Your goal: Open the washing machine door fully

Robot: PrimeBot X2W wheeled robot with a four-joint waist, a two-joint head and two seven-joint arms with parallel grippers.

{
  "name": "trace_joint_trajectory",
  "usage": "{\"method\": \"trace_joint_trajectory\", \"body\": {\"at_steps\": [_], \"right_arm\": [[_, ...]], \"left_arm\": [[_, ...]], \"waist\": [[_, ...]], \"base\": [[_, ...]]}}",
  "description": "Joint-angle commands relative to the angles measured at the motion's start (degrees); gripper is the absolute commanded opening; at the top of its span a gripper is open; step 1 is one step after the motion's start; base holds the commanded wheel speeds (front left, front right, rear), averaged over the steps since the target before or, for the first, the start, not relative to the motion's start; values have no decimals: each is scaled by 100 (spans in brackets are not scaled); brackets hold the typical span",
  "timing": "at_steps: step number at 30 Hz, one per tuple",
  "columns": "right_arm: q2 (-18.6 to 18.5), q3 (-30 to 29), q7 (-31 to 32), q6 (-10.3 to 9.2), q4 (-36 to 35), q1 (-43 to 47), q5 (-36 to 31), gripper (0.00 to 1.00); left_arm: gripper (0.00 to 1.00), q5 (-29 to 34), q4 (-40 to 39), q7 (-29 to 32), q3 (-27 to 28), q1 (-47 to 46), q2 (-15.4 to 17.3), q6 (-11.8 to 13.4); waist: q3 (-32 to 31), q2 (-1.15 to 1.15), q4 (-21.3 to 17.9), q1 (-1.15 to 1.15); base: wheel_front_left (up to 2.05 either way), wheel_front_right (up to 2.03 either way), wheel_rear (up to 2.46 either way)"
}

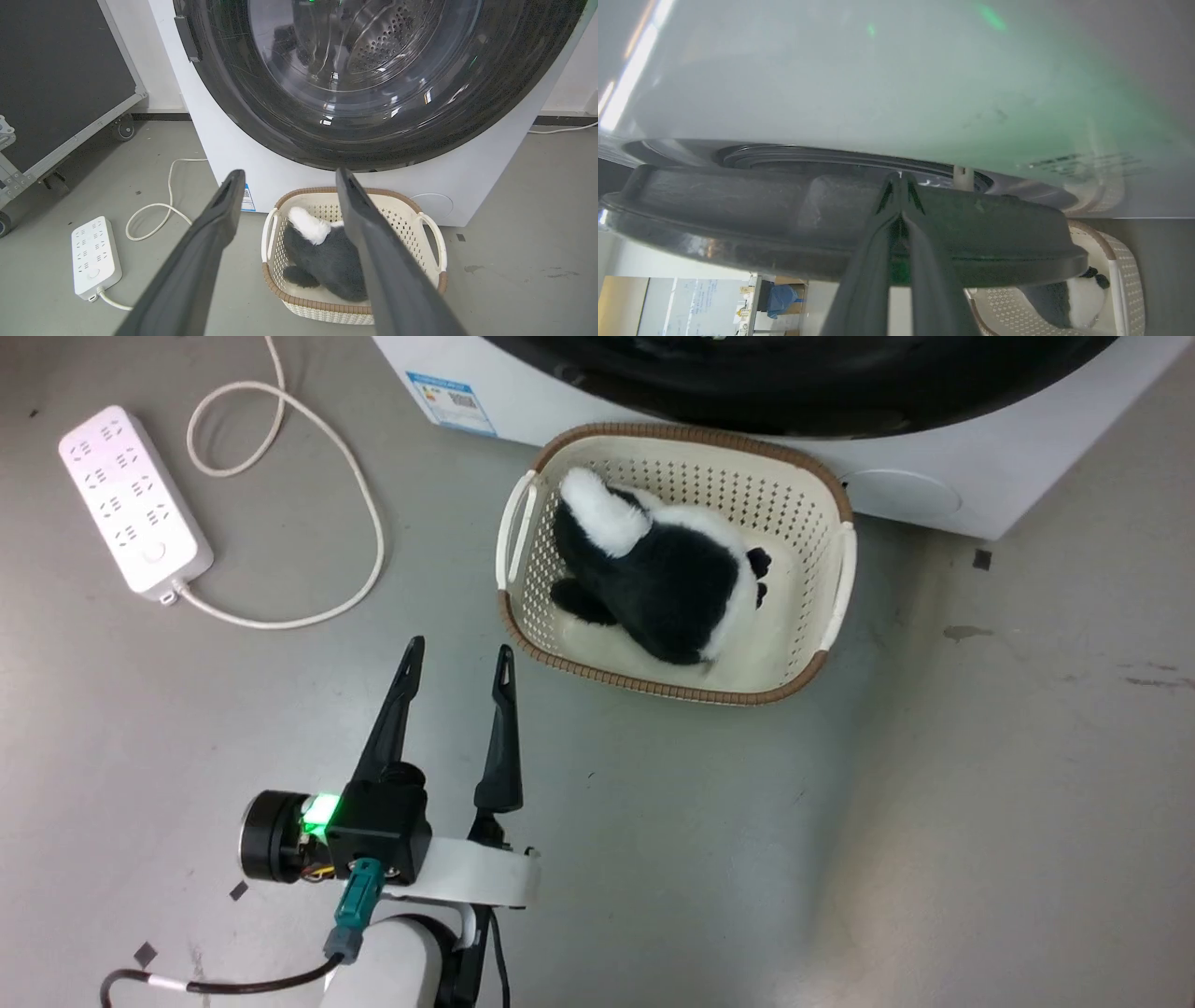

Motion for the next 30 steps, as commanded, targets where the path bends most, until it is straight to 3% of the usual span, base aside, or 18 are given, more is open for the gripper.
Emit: {"method": "trace_joint_trajectory", "body": {"at_steps": [1, 10, 11, 24, 27, 30], "right_arm": [[-2, -217, 242, -2, 323, -409, 104, 0], [-46, -599, 975, -2, 818, -720, 223, 0], [39, -570, 1148, -2, 652, -299, 156, 0], [735, -526, 1691, -2, -93, 1386, 216, 0], [847, -377, 1937, -2, -431, 2002, 578, 0], [853, -21, 1970, -2, -338, 2282, 1088, 0]], "left_arm": [[100, 17, 3, -84, -104, -175, 6, 78], [100, -12, 11, -177, -172, -244, 7, 169], [100, -5, 40, -177, -125, -201, 7, 147], [100, 59, 208, -177, 79, 74, 7, -73], [100, 9, 301, -177, 96, 249, 7, -135], [100, -2, 353, -177, 94, 341, 7, -181]], "waist": [[97, 0, 76, 0], [178, 0, 158, 0], [-34, 0, 114, 0], [-984, 0, -119, 0], [-1332, 0, -127, 0], [-1504, 0, -110, 0]], "base": [[0, 0, 0], [0, 0, 0], [0, 0, 0], [0, 0, 0], [0, 0, 0], [0, 0, 0]]}}
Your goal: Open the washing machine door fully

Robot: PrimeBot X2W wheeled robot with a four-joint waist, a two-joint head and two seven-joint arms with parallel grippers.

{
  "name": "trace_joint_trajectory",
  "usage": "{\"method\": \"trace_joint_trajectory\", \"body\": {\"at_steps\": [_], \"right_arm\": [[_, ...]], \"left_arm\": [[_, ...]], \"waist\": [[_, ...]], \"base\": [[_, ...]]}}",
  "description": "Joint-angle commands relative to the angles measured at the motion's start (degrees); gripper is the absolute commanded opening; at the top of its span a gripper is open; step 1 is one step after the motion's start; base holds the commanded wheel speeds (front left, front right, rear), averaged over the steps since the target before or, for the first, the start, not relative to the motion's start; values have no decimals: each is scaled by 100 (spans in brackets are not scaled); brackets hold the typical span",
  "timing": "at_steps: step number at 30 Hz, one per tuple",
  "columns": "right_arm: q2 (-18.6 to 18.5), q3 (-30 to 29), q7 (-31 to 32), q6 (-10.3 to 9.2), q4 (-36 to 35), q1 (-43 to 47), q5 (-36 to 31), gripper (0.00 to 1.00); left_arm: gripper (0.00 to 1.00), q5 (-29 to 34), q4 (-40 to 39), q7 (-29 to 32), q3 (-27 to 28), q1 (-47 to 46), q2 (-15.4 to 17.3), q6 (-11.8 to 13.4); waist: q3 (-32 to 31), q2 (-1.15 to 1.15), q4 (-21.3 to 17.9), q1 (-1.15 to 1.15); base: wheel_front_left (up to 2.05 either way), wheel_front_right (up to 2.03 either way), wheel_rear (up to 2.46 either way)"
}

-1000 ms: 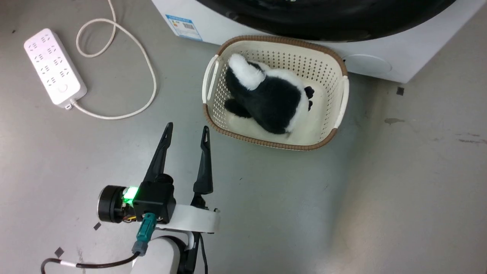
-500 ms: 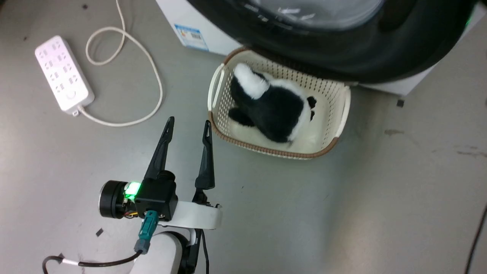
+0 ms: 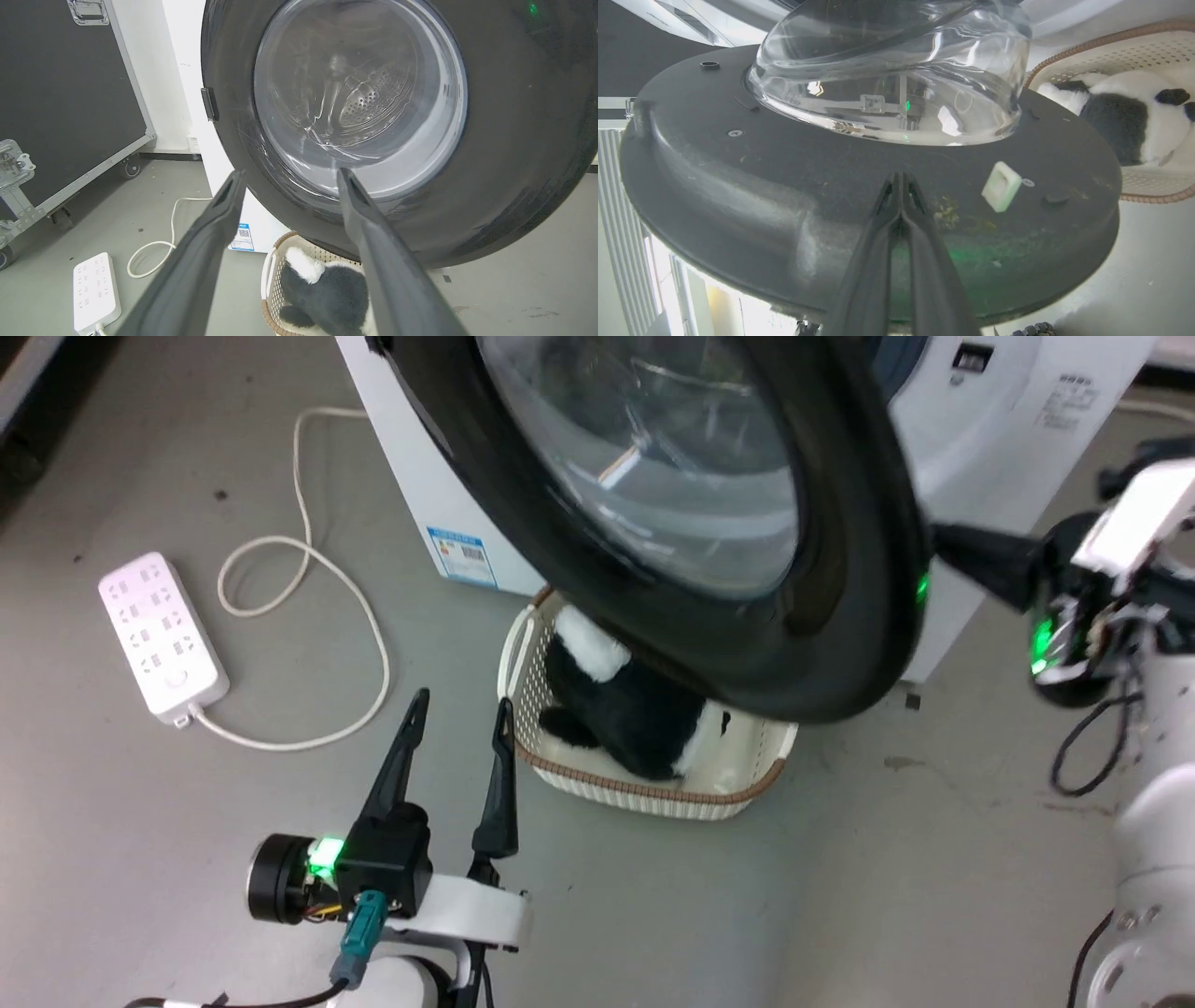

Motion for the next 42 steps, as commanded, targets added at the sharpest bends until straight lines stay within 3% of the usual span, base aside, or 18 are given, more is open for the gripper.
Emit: {"method": "trace_joint_trajectory", "body": {"at_steps": [1, 8, 18, 25, 29, 30, 31, 32, 36, 42], "right_arm": [[67, 142, 5, 6, 62, 139, 190, 0], [69, 1771, -425, 6, 345, 727, 1742, 0], [69, 4256, -1170, 6, -174, 1575, 3729, 0], [69, 5270, -1721, 6, -296, 1716, 4534, 0], [69, 5526, -2145, 6, -273, 1678, 4575, 0], [47, 5517, -2323, 6, -269, 1662, 4502, 10], [-2, 5497, -2496, 6, -279, 1657, 4429, 46], [-72, 5472, -2673, 6, -314, 1663, 4347, 100], [-562, 5387, -3890, 6, -778, 1786, 3609, 100], [-1500, 5662, -6218, 6, -2115, 2389, 1697, 100]], "left_arm": [[100, -22, 24, -32, 30, 76, 8, -22], [100, -60, 64, -32, 31, 255, 8, -103], [100, -30, 170, -32, 17, 583, 8, -210], [100, -3, 237, -32, 41, 679, 8, -277], [100, 12, 236, -32, 88, 678, 8, -282], [100, 14, 230, -32, 115, 683, 8, -281], [100, 14, 220, -32, 145, 690, 8, -282], [100, 15, 212, -32, 174, 698, 8, -285], [100, -17, 183, -32, 300, 759, 8, -306], [100, -25, 116, -32, 496, 883, 20, -377]], "waist": [[-140, 0, -2, 2], [-369, 0, 45, 2], [-621, 0, 72, 2], [-707, 0, 25, 2], [-785, 0, -53, 2], [-811, 0, -82, 2], [-840, 0, -113, 2], [-875, 0, -143, 2], [-1062, 0, -307, 2], [-1330, 0, -614, 2]], "base": [[0, 0, 0], [0, 0, 0], [0, 0, 0], [0, 0, 0], [0, 0, 0], [0, 0, 0], [0, 0, 0], [0, 0, 0], [0, 0, 0], [0, 0, 0]]}}
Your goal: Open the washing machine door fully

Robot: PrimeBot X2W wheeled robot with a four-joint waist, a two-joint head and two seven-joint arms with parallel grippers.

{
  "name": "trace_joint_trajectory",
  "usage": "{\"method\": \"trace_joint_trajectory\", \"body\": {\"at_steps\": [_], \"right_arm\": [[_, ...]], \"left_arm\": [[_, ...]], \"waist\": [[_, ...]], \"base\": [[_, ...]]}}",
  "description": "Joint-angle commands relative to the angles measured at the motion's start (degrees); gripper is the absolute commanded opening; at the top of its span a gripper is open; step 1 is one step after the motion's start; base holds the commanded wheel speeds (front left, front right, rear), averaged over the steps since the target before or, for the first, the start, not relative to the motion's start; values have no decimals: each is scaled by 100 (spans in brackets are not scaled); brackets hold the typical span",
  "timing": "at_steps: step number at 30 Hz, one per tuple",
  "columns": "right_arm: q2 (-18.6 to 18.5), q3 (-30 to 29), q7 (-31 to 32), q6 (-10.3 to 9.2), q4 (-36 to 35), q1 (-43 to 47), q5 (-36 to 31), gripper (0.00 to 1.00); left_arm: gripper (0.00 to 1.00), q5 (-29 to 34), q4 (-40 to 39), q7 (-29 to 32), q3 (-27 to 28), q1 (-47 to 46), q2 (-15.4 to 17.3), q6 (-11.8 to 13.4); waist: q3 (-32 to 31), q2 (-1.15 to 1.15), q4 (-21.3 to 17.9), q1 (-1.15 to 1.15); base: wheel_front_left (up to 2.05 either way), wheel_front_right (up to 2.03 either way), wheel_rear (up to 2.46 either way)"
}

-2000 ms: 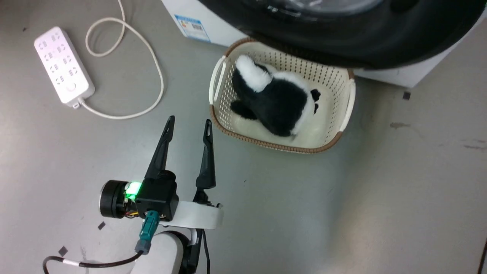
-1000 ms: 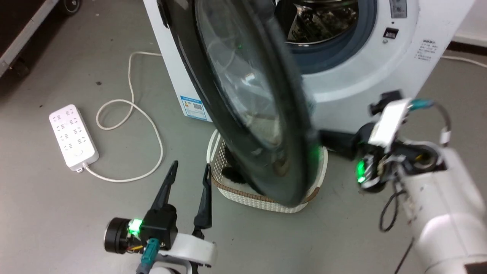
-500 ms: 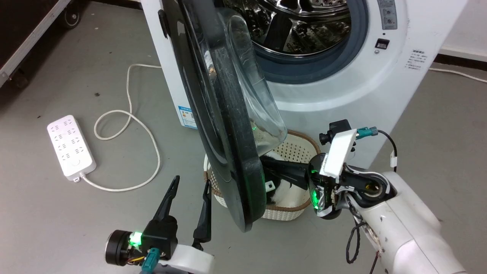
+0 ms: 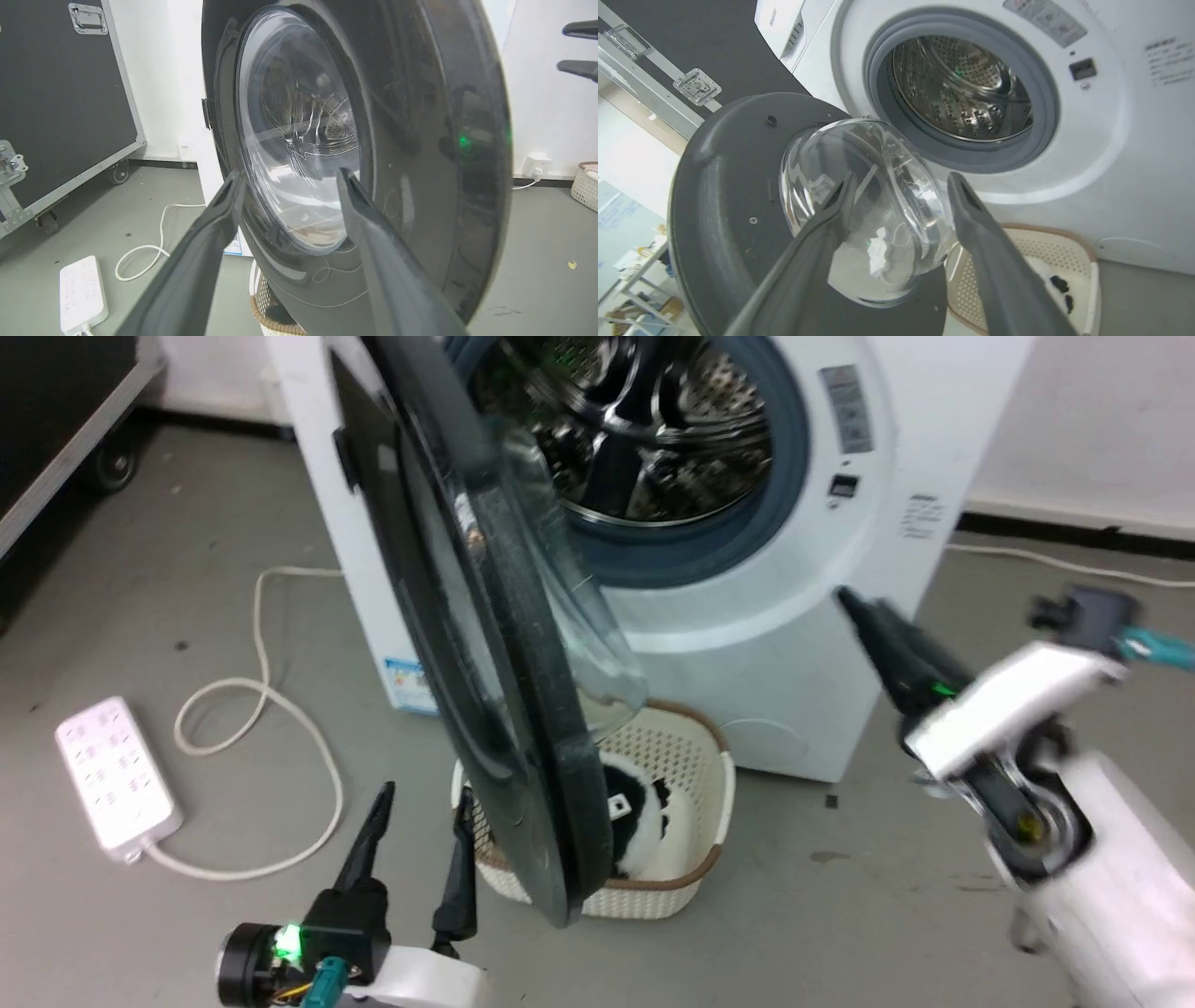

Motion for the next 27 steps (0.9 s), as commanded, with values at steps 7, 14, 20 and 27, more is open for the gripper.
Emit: {"method": "trace_joint_trajectory", "body": {"at_steps": [7, 14, 20, 27], "right_arm": [[-706, -530, -1675, 6, -292, 1002, -3072, 100], [417, -2198, -1698, 6, -1687, 2479, -5946, 100], [1039, -2552, -1699, 6, -2547, 3326, -6785, 100], [1436, -2851, -1700, 6, -2729, 3834, -6996, 100]], "left_arm": [[100, -34, -142, -32, 293, 174, 17, -79], [100, -12, -70, -32, 404, 286, 14, -132], [100, -10, -39, -32, 452, 305, 12, -154], [100, -1, 27, -32, 416, 351, 8, -164]], "waist": [[-246, 0, -481, 1], [-249, 0, -730, 1], [-204, 0, -788, 1], [-167, 0, -786, 1]], "base": [[0, 0, 0], [0, 0, 0], [0, 0, 0], [0, 0, 0]]}}
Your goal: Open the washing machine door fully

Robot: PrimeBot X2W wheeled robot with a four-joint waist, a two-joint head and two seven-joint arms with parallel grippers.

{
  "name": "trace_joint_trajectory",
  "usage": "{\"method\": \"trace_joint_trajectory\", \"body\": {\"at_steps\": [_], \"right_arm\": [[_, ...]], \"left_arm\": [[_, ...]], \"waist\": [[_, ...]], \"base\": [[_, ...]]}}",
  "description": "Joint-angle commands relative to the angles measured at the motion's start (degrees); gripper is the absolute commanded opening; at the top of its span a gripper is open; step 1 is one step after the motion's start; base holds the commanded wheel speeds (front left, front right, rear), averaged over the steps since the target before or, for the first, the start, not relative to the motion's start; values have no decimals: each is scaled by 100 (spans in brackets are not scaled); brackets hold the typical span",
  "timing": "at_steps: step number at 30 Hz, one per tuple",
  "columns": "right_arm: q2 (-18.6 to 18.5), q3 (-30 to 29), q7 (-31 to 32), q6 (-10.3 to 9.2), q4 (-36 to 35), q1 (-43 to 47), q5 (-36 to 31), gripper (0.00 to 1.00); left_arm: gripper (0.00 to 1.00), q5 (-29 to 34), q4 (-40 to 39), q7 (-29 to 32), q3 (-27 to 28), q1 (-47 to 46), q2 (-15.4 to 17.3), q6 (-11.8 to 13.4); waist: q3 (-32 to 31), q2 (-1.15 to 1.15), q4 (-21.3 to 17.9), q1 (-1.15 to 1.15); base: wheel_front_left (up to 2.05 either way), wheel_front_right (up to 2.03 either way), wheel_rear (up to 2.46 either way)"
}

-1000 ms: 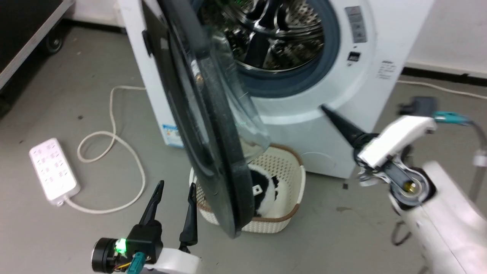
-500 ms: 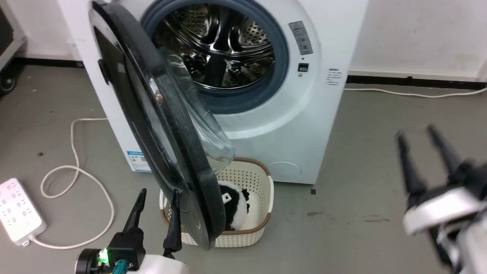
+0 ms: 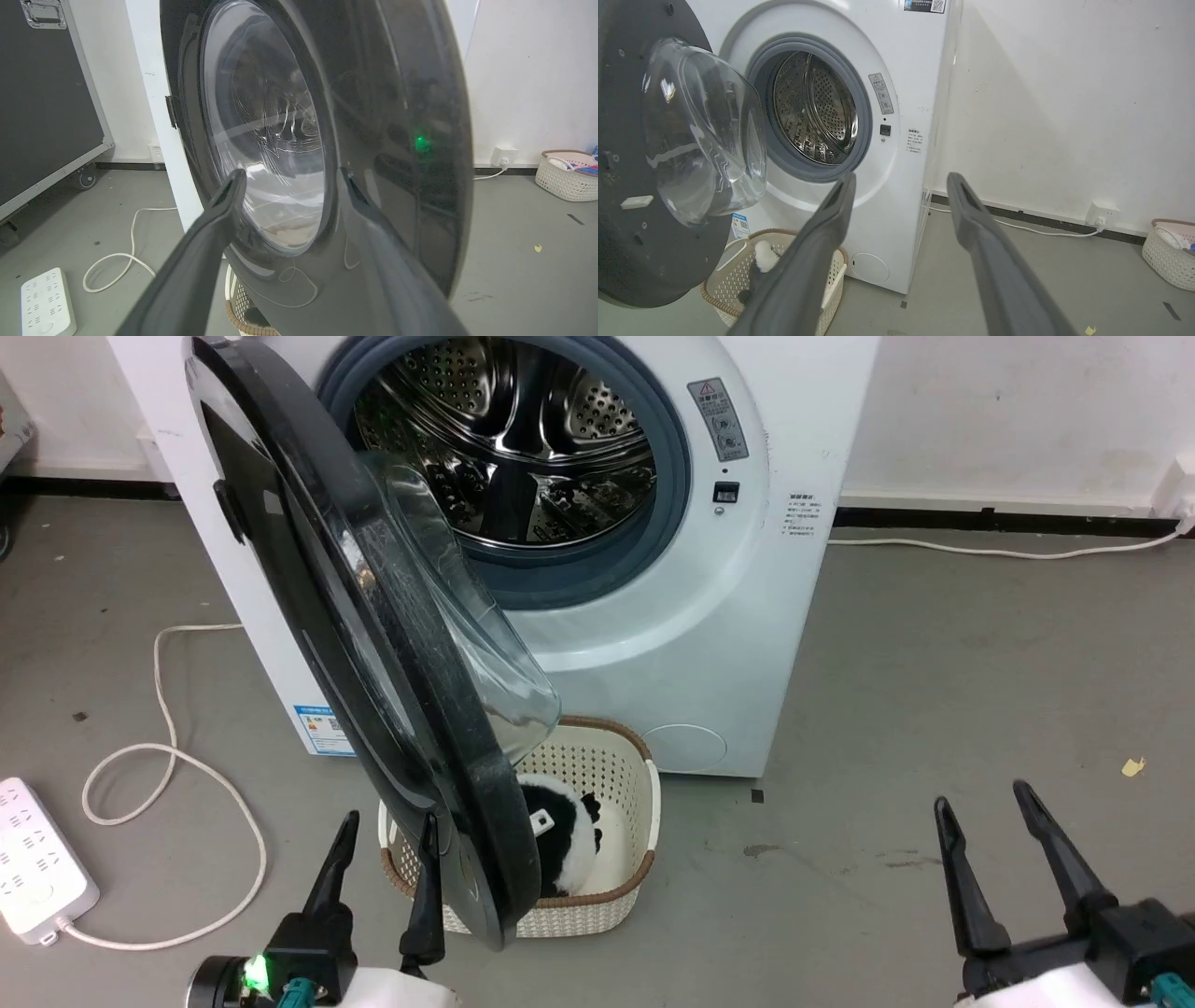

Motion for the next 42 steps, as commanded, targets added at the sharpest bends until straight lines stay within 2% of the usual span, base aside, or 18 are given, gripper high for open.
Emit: {"method": "trace_joint_trajectory", "body": {"at_steps": [1, 12, 13, 14, 22, 25, 28, 31, 37, 42], "right_arm": [[30, -18, -24, -4, -31, 101, -41, 100], [79, 27, -25, -4, 17, 299, -127, 100], [79, 32, -25, -4, 12, 295, -119, 100], [79, 32, -25, -4, 6, 291, -109, 100], [80, 29, -25, -4, -27, 264, 42, 100], [80, 24, -25, -4, -37, 262, 77, 100], [80, 6, -25, -4, -33, 264, 127, 100], [80, -5, -25, -4, -21, 265, 155, 100], [80, 31, -25, -4, -8, 259, 201, 100], [81, 85, -25, -4, -2, 251, 224, 100]], "left_arm": [[100, -5, 34, -30, -2, 94, 9, -22], [100, -4, 141, -30, -3, 43, 7, -32], [54, -7, 146, -30, -3, 44, 7, -31], [0, -16, 142, -30, -4, 42, 6, -38], [0, -10, -344, -30, 175, -80, 6, -5], [0, -16, -825, -30, 308, -208, 6, 112], [0, -109, -1525, -30, 431, -412, 5, 341], [0, -38, -2140, -30, 394, -616, 5, 406], [0, 184, -2675, -30, 29, -965, 5, 270], [0, 199, -2282, 92, -541, -857, 5, 135]], "waist": [[2, 0, 9, 0], [14, 0, 50, 0], [16, 0, 49, 0], [18, 0, 48, 0], [31, 0, 62, 0], [39, 0, 74, 0], [38, 0, 87, 0], [34, 0, 95, 0], [27, 0, 102, 0], [21, 0, 71, 0]], "base": [[0, 0, 0], [0, 0, 0], [0, 0, 0], [0, 0, 0], [0, 0, 0], [0, 0, 0], [0, 0, 0], [0, 0, 0], [0, 0, 0], [0, 0, 0]]}}
